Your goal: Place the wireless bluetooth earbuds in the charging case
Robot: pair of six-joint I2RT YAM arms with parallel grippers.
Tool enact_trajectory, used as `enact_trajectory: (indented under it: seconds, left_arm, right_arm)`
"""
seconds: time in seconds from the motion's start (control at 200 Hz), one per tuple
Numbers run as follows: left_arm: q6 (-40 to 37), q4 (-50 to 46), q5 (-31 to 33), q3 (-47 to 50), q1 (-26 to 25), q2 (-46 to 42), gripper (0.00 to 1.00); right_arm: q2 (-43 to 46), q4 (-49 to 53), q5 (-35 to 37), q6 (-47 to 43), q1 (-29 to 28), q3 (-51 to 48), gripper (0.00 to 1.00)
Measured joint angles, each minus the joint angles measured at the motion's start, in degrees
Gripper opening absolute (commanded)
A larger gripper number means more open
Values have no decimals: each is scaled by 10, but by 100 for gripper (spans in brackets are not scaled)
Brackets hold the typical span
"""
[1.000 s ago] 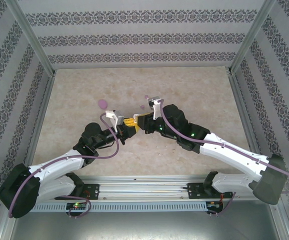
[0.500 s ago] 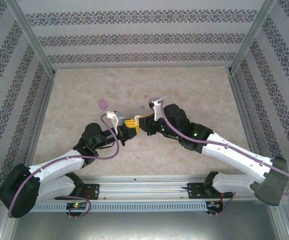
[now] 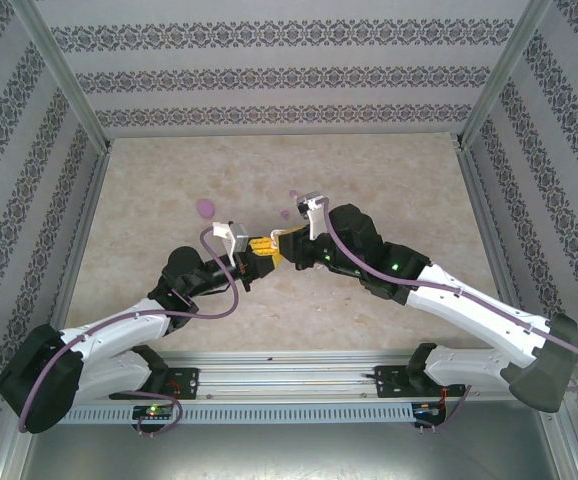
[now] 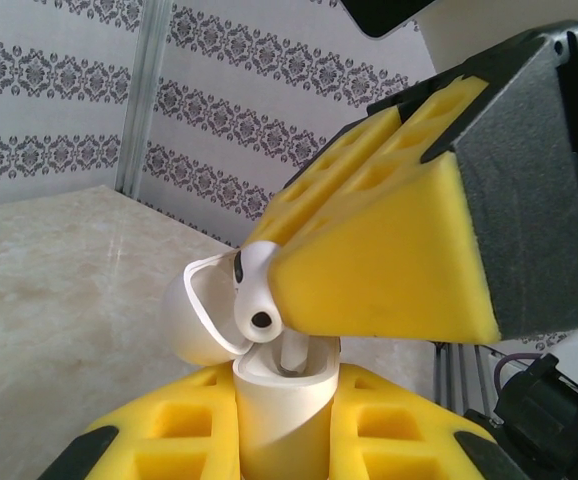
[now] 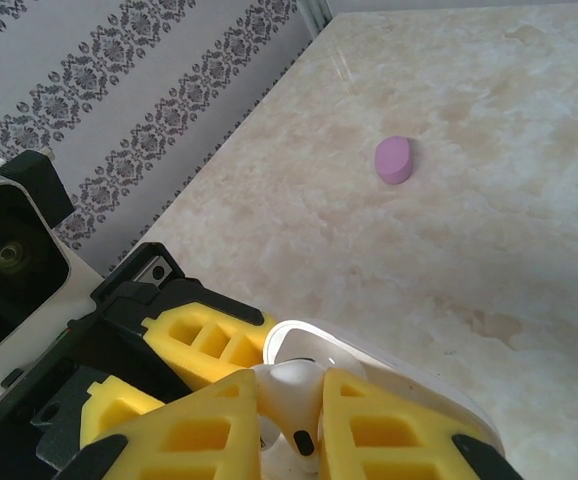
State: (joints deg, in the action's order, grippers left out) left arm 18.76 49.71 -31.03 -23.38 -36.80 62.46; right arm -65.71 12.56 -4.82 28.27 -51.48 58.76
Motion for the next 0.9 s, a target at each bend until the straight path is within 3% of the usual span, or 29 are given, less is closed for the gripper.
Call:
enact_trajectory:
  seconds: [0.899]
  left_arm:
    - [0,7,-6,3,0,-3,0]
  right_arm:
    - [4,46,-9,-13,4,24,16]
